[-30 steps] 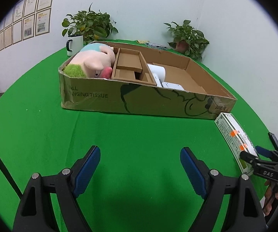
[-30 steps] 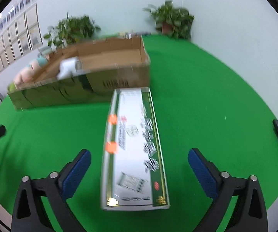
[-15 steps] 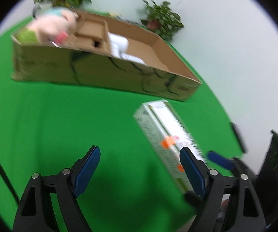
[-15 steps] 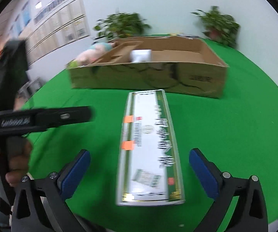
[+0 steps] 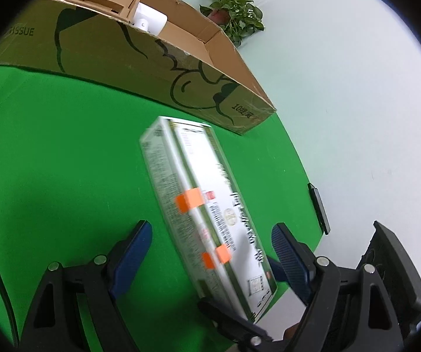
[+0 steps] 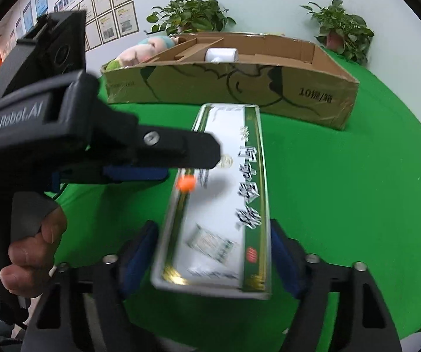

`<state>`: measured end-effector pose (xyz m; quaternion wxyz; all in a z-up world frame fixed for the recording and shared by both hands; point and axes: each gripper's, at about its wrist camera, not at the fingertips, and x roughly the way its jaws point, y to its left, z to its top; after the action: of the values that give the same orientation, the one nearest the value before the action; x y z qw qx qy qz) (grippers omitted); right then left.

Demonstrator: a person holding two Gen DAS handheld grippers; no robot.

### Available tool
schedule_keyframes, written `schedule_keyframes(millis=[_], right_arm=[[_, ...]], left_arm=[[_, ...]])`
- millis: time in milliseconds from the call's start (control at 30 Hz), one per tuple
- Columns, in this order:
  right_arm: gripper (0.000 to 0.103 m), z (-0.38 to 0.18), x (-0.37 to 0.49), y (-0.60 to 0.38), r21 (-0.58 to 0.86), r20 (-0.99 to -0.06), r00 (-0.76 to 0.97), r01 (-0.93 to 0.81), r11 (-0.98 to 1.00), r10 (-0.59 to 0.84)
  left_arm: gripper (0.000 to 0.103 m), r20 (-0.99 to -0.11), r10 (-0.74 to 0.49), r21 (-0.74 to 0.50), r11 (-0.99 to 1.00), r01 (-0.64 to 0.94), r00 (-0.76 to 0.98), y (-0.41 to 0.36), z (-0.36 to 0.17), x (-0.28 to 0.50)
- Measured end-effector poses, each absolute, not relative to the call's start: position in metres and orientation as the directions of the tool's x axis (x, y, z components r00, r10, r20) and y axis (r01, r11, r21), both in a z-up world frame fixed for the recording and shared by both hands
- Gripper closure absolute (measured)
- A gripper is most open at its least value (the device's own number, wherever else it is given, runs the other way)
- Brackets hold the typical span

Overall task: Organize objects
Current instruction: 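Grasp the medicine box with the left gripper and lift it, then carry the medicine box with the left gripper over the box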

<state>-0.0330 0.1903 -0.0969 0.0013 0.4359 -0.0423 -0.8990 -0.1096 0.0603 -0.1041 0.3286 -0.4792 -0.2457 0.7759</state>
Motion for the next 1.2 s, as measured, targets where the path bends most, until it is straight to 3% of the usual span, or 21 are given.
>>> schedule_keyframes(millis=[133,267,467,800,1200], right_arm=[[0.039,-0.099,-0.027,0.181,0.122,-0.786,-0.613,-0.022,-0.992,-0.083],[0.04,-0.099,-0.026,0.184,0.209,-0.78,-0.609,-0.037,-0.977,-0.144],[0.04,-0.099,-0.027,0.189,0.288,-0.767,-0.604,-0.024,-0.957,-0.216],[0.043,-0.091,-0.023,0.176,0.23,-0.763,-0.625,-0.026,-0.973,-0.164],[0.044,-0.036,-0.034,0.185,0.175,-0.642,-0.764,-0.055,-0.983,-0.072]], left_arm=[[0.023,-0.588,0.734,-0.685,-0.675,-0.274,-0.339,0.059,-0.104,-0.102],[0.036,-0.6,0.72,-0.682,-0.688,-0.248,-0.348,0.057,-0.107,-0.097],[0.046,-0.632,0.689,-0.655,-0.72,-0.232,-0.354,0.059,-0.107,-0.095],[0.056,-0.633,0.673,-0.611,-0.738,-0.287,-0.382,0.062,-0.081,-0.092],[0.059,-0.551,0.675,-0.51,-0.738,-0.442,-0.491,0.085,0.004,-0.102]])
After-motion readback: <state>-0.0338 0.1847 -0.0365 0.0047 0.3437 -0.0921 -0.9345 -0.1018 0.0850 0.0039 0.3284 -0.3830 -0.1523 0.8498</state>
